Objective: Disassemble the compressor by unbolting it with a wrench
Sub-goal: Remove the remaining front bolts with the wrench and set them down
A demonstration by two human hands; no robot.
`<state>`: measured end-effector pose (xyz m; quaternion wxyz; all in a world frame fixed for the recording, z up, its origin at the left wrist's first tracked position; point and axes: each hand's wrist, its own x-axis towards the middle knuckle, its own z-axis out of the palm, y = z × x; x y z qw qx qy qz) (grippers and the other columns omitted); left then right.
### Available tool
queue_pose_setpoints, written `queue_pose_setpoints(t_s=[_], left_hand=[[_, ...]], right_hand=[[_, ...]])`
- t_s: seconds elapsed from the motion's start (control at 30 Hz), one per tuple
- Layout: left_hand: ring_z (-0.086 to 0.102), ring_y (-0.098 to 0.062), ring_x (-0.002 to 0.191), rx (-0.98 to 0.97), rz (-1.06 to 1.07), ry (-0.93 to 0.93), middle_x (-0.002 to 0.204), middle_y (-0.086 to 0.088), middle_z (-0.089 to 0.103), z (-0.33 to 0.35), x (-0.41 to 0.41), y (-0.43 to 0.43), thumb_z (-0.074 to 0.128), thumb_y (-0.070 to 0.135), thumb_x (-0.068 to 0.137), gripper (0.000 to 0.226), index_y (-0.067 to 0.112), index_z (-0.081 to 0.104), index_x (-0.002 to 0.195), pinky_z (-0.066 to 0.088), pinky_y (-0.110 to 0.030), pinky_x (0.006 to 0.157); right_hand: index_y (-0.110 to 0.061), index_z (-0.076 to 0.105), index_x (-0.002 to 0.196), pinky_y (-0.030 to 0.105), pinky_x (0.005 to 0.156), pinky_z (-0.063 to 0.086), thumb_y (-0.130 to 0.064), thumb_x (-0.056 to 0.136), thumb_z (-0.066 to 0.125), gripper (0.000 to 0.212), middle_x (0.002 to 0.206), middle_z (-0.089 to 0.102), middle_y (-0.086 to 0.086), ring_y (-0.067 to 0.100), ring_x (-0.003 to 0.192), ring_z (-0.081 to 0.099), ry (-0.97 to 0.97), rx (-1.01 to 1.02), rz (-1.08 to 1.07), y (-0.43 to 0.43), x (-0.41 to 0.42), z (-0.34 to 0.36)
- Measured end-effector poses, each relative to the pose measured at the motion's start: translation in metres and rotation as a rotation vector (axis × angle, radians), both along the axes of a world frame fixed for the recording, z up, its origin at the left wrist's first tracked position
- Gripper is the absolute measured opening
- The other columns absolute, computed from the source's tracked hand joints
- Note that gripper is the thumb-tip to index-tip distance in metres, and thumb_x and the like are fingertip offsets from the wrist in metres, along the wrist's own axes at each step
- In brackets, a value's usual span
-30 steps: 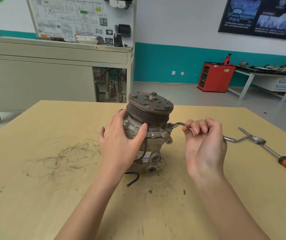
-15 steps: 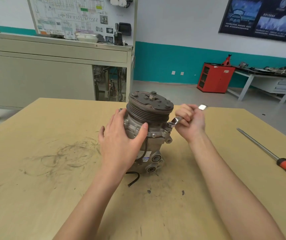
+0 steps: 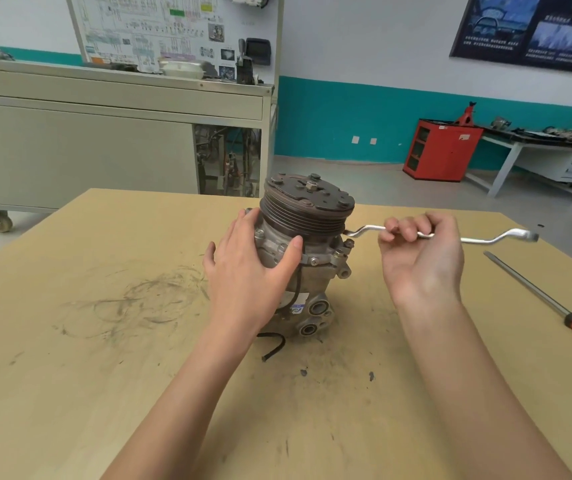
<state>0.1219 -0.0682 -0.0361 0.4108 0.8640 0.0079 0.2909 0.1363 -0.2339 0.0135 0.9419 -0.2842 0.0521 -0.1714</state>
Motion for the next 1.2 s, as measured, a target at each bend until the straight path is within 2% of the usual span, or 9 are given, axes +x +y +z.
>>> queue_pose_setpoints(t_s=[0.27, 0.37, 0.53, 0.63, 0.73, 0.9, 0.97, 1.07, 1.2], left_hand=[[0.04, -0.013, 0.136, -0.021, 0.01, -0.024, 0.142, 0.007, 0.051, -0.001, 0.001, -0.001, 0.04, 0.065, 0.08, 0.072, 0.027, 0.041, 0.141, 0.018, -0.049, 0.117], [0.041, -0.014, 0.136, -0.02, 0.006, -0.029, 0.14, 0.007, 0.052, -0.001, 0.001, -0.001, 0.04, 0.064, 0.08, 0.071, 0.027, 0.042, 0.14, 0.019, -0.051, 0.116], [0.041, -0.014, 0.135, -0.011, -0.004, -0.023, 0.141, 0.006, 0.052, -0.001, 0.001, 0.0, 0.036, 0.068, 0.079, 0.074, 0.029, 0.041, 0.141, 0.021, -0.05, 0.116], [0.041, -0.014, 0.135, 0.003, 0.007, -0.021, 0.143, 0.005, 0.051, -0.002, 0.002, 0.001, 0.037, 0.067, 0.08, 0.072, 0.028, 0.041, 0.142, 0.021, -0.05, 0.116], [0.042, -0.014, 0.135, 0.018, 0.013, -0.007, 0.143, 0.005, 0.05, -0.002, 0.003, 0.001, 0.035, 0.069, 0.079, 0.075, 0.029, 0.04, 0.142, 0.018, -0.048, 0.117], [0.04, -0.011, 0.136, 0.032, 0.017, 0.001, 0.144, 0.007, 0.049, -0.003, 0.003, 0.001, 0.026, 0.075, 0.072, 0.083, 0.031, 0.039, 0.142, 0.015, -0.047, 0.118], [0.04, -0.01, 0.136, 0.034, 0.019, -0.005, 0.144, 0.008, 0.049, -0.003, 0.002, 0.0, 0.025, 0.075, 0.072, 0.084, 0.031, 0.04, 0.141, 0.015, -0.046, 0.118], [0.04, -0.011, 0.136, 0.026, 0.022, -0.009, 0.144, 0.008, 0.049, -0.002, 0.002, 0.0, 0.025, 0.075, 0.072, 0.084, 0.03, 0.04, 0.141, 0.015, -0.045, 0.119], [0.039, -0.011, 0.136, 0.034, 0.033, 0.004, 0.146, 0.007, 0.047, -0.003, 0.002, 0.0, 0.033, 0.07, 0.078, 0.076, 0.03, 0.039, 0.143, 0.014, -0.045, 0.119]], right_hand=[[-0.016, 0.035, 0.053, 0.024, 0.061, 0.046, -0.003, 0.096, 0.033, 0.045, 0.052, 0.032, -0.001, 0.017, 0.059, 0.049, -0.203, -0.155, -0.148, 0.027, -0.032, -0.027], [-0.02, 0.038, 0.047, 0.024, 0.056, 0.044, -0.002, 0.094, 0.03, 0.051, 0.05, 0.031, -0.002, 0.018, 0.055, 0.047, -0.267, -0.156, -0.126, 0.021, -0.026, -0.031], [-0.02, 0.03, 0.044, 0.02, 0.03, 0.018, -0.012, 0.089, 0.032, 0.045, 0.042, 0.022, -0.006, 0.011, 0.034, 0.028, 0.011, 0.081, 0.202, -0.016, 0.038, -0.016], [-0.018, 0.033, 0.048, 0.013, 0.03, 0.009, -0.013, 0.092, 0.034, 0.044, 0.039, 0.026, -0.008, 0.005, 0.028, 0.027, 0.15, 0.126, 0.522, -0.009, 0.078, -0.008], [-0.015, 0.038, 0.056, 0.011, 0.032, 0.011, -0.015, 0.097, 0.035, 0.041, 0.039, 0.031, -0.006, 0.004, 0.029, 0.028, 0.215, -0.117, 0.611, 0.004, 0.101, -0.009], [-0.015, 0.04, 0.051, 0.017, 0.026, 0.016, -0.015, 0.096, 0.038, 0.045, 0.039, 0.027, -0.007, 0.005, 0.028, 0.027, 0.117, 0.027, 0.64, -0.028, 0.095, 0.005], [-0.011, 0.049, 0.063, 0.014, 0.029, 0.015, -0.02, 0.097, 0.045, 0.035, 0.04, 0.026, -0.009, 0.005, 0.03, 0.025, 0.087, -0.23, 0.471, -0.045, 0.074, 0.015], [-0.007, 0.062, 0.084, 0.016, 0.033, 0.022, -0.027, 0.094, 0.055, 0.024, 0.041, 0.028, -0.01, 0.006, 0.035, 0.025, 0.018, -0.871, 0.242, -0.049, 0.038, 0.017], [-0.024, 0.068, 0.088, 0.015, 0.039, 0.03, -0.034, 0.082, 0.07, 0.012, 0.038, 0.036, -0.009, 0.006, 0.036, 0.03, 0.0, -1.513, 0.089, -0.026, 0.006, -0.001]])
